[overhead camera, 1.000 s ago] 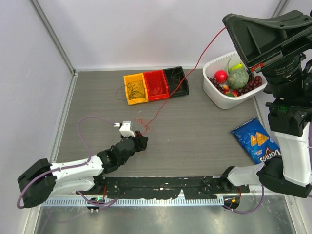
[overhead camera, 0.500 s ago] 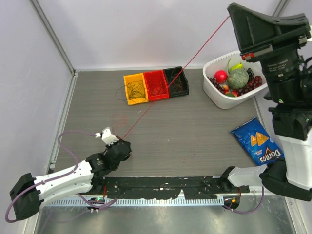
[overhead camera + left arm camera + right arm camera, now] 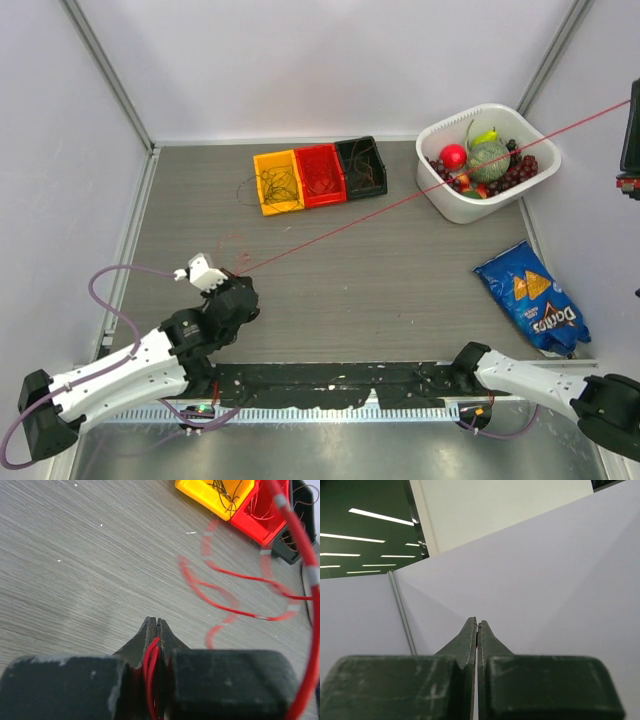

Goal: Untangle the cables

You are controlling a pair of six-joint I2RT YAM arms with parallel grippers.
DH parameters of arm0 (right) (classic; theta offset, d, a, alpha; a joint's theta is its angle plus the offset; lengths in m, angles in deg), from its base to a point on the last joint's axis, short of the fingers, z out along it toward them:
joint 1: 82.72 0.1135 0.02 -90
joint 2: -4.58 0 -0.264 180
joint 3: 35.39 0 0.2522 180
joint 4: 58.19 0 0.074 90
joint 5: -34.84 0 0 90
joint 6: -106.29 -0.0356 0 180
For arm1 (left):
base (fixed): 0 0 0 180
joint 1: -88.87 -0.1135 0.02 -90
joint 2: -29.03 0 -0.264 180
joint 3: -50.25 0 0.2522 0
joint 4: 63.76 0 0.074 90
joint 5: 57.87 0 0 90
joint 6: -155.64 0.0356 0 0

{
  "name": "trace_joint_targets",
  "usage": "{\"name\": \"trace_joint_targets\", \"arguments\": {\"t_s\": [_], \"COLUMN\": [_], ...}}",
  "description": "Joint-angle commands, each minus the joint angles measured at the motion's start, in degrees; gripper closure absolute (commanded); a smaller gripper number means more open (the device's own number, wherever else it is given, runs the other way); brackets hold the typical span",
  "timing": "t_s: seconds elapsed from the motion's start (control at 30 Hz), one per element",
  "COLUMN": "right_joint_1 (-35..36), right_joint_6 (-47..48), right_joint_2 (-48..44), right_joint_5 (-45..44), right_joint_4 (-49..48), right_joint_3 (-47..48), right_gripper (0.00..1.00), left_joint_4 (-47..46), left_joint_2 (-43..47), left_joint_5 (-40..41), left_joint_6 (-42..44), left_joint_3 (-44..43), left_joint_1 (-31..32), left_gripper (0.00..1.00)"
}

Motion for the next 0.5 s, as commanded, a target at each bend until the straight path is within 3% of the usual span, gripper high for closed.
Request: {"name": "trace_joint_targets", "arguments": {"t_s": [0.0,0.1,0.17,0.2,0.23,0.3,0.47], "right_joint_1": [-0.17,-0.17,-0.17,-0.17,-0.26,-0.17,-0.17], "right_joint_6": [1.92,-6.95,-11.00,-12.23,-12.51,-11.99,-8.21], "right_joint_2": [-3.95,-3.86,-3.87,-3.95,-4.13,-4.92,-4.74], "right_joint_5": [-5.42,-0.93,2.24,2.68,2.16,0.58,-1.45], "right_joint_4": [-8.44,-4.40,-3.25,-2.99,-2.37,-1.93,1.15], "right_joint_3": [-3.03,-11.98,-18.72,-20.77,-24.36,-27.63,-25.63], "right_gripper": [0.99,0.99,0.99,1.00,0.99,0.99,0.99], "left_joint_4": [3.76,-3.19,-4.26,-3.83,-2.43,2.22,11.73], "left_joint_2": [-0.43,0.27,0.62,0.97,1.06,1.68,3.52], "left_joint_5": [-0.35,-8.69,-13.19,-15.29,-16.79,-18.47,-18.57], "left_joint_6": [4.10,11.32,12.29,12.90,13.17,13.17,14.93], "left_joint_3": [0.61,1.05,0.44,-0.26,-1.05,-3.42,-7.47], "left_joint_1": [-0.99,-1.08,-0.99,-0.99,-0.99,-0.99,-0.99], "left_gripper": [1.00,0.84,0.44,0.30,0.23,0.15,0.16]}}
